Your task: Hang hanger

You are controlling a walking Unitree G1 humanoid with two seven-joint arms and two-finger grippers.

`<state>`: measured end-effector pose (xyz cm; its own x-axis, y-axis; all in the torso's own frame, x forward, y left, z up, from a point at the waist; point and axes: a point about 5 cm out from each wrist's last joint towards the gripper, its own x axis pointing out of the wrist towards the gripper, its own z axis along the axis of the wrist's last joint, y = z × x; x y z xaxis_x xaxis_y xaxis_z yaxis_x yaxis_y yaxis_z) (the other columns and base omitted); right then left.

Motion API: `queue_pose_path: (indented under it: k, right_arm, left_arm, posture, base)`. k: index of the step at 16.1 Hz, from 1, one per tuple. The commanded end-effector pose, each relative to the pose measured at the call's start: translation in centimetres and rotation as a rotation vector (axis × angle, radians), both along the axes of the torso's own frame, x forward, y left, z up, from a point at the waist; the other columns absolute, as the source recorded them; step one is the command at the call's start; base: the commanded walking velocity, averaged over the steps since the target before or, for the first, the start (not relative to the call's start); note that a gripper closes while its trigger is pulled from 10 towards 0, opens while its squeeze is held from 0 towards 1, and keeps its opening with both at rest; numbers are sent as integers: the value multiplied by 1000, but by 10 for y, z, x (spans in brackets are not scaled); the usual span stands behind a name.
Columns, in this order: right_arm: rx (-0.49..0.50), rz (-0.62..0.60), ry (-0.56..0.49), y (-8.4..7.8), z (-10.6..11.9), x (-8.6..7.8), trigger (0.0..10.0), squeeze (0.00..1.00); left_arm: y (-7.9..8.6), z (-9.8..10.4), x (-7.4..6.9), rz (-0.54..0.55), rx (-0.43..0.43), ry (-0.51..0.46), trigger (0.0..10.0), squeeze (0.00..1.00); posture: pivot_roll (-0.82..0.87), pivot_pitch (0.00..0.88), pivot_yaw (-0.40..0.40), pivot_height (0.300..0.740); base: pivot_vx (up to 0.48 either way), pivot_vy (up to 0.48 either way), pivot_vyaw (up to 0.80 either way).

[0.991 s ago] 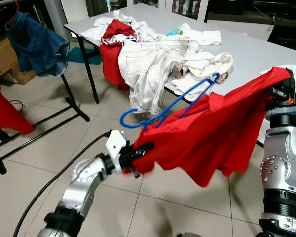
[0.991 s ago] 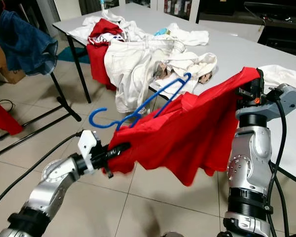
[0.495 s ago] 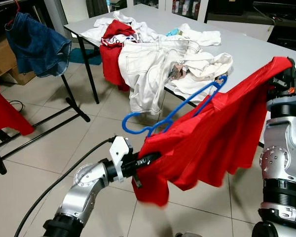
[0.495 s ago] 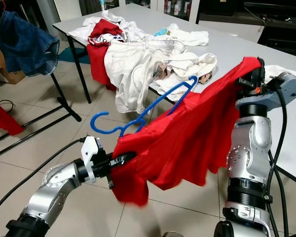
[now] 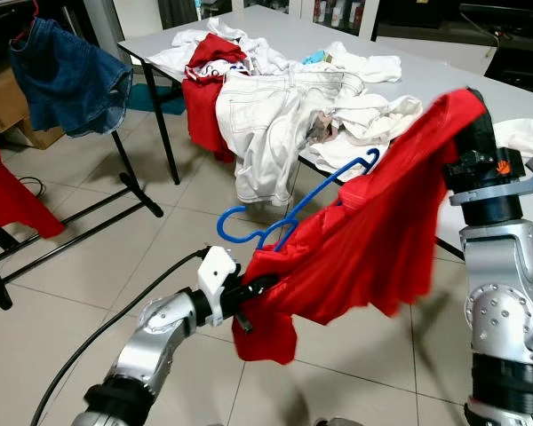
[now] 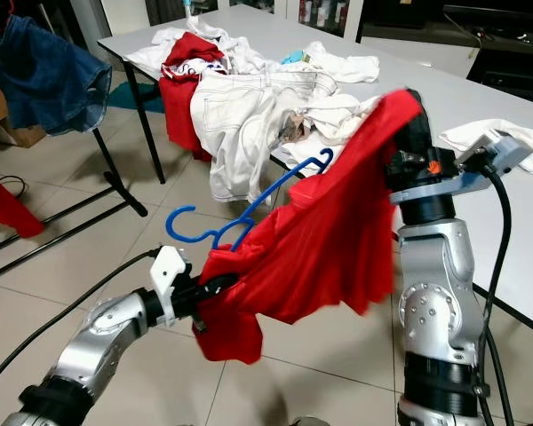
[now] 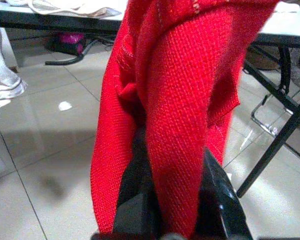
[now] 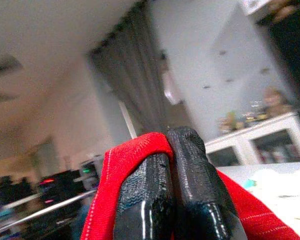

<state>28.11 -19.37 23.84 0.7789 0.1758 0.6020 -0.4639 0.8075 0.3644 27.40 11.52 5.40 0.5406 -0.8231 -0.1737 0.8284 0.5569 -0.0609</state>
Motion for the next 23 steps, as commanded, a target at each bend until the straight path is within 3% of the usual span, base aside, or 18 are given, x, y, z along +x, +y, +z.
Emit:
queue_pose_path:
  k: [1, 3, 5, 8, 12, 17, 20, 22, 23]
  right_arm:
    - [-8, 58, -112, 4, 22, -13, 0, 0]
    - [-47, 98, -114, 10, 21, -16, 0, 0]
    - [-35, -128, -113, -20, 27, -6, 0, 0]
    - [-11, -369, -55, -46, 30, 9, 0, 0]
    - [-37, -537, 85, -64, 10, 22, 0, 0]
    - [-43, -422, 155, -53, -30, -13, 0, 0]
    - [-41, -282, 141, -28, -36, -41, 0, 0]
    - [-81, -191, 143, -18, -39, -49, 0, 0]
    - [-159, -104, 189, -11, -54, -58, 0, 0]
  left_arm:
    - [8, -15, -4, 14, 73, 61, 10000, 0]
    - [6, -15, -4, -5, 69, 67, 10000, 0]
    - [1, -18, -12, -81, 72, 92, 10000, 0]
    - [1, -24, -17, -107, 96, 83, 10000, 0]
    - [3, -24, -21, -104, 95, 77, 10000, 0]
    - [24, -24, -30, -78, 109, 71, 10000, 0]
    - [34, -21, -33, -84, 117, 70, 10000, 0]
    - [33, -19, -34, -112, 114, 70, 10000, 0]
    - [32, -18, -34, -119, 114, 69, 10000, 0]
  posture:
    - [-132, 0, 39, 740]
    - [-134, 0, 40, 740]
    - [-140, 0, 43, 740]
    - [-137, 0, 41, 740]
    - [-111, 0, 32, 740]
    - [-94, 0, 34, 740]
    - [-128, 0, 59, 740]
    - [-140, 0, 66, 740]
    - [-144, 0, 65, 740]
  base:
    - [0, 0, 0]
    - [0, 0, 0]
    - [0, 0, 0]
    - [0, 0, 0]
    - [0, 0, 0]
    - [0, 0, 0]
    - [0, 0, 0]
    - [0, 0, 0]
    - [0, 0, 0]
